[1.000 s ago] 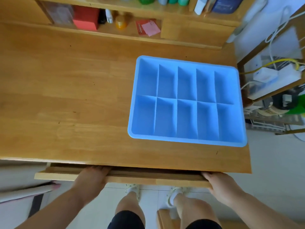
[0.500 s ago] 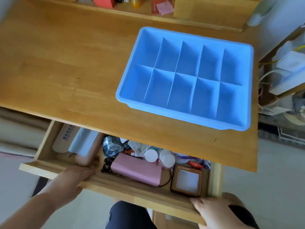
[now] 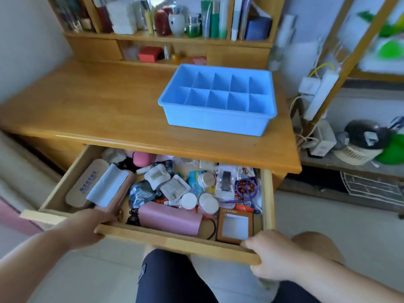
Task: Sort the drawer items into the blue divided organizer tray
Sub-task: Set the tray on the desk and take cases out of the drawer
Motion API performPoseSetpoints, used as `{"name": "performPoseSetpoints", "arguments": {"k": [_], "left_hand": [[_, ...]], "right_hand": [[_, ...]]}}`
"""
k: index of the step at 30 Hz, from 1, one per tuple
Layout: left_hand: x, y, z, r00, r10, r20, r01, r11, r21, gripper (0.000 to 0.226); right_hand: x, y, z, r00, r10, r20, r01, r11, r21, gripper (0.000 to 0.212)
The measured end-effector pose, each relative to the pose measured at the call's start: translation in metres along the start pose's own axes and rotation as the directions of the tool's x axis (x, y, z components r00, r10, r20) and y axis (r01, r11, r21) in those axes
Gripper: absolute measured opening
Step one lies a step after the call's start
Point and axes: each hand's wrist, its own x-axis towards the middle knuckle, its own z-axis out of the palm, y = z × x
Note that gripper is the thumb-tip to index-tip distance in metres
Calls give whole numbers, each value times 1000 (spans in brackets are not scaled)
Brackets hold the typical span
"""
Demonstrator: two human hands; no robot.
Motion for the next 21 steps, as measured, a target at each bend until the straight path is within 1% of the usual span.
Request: {"name": "performPoseSetpoints", "arguments": {"k": [1,2,3,4,5,7,8,9,11,13,14,15,17,19,20,21], "left_hand": [[-6,2,2,1000,14,12,-14,1000,-25,34],[-11,3,6,999,34,26,-33,999,-33,32],[-15,3,9,1000,13,24,-12,999,-40,32],[-19,6,8,998,-26,54,31,996,-82,34],[-22,5,10,996,-46,73,51,996,-73,36],[-25,6,14,996,-83,28,85,994,-72,38],[-26,7,16,994,-109,16,110,990,-87,39],[-28,10,17,991,-135,0,134,988,-80,39],[-28,19,18,984,-180,-17,179,984,-22,42],[-26,27,19,980,-197,-27,197,980,-13,50],[-26,31,20,980,-200,-9,199,979,-41,54],[-27,34,19,979,-202,24,204,974,-100,56],[-26,40,14,982,-185,48,191,943,-273,54],[-20,46,9,982,-188,5,168,865,-473,47],[-14,49,9,973,-231,-31,178,825,-537,42],[-8,54,8,959,-279,-53,205,808,-552,36]], "right_hand": [[-5,-21,15,995,78,-58,-80,996,-37,16],[-8,-25,24,998,55,-28,-55,999,5,18],[-8,-33,34,993,97,69,-94,994,-45,20],[-7,-29,35,995,95,39,-94,995,-34,20],[-8,-24,29,995,100,7,-100,995,-25,21],[-4,-20,30,999,50,22,-49,999,-18,22],[-4,-23,34,998,31,59,-29,999,-26,24],[0,-20,35,996,8,85,-8,1000,7,26],[2,-15,28,994,-6,111,0,998,61,36],[3,-6,27,994,-8,104,-6,991,135,49],[3,-5,27,996,-10,93,-6,985,171,53],[4,-3,26,997,-9,79,-8,978,210,53],[10,1,23,1000,14,-23,-6,945,326,36],[18,7,18,985,103,-138,-41,918,394,18],[23,9,17,969,154,-193,-63,911,406,15],[30,10,16,952,193,-240,-81,910,407,16]]}}
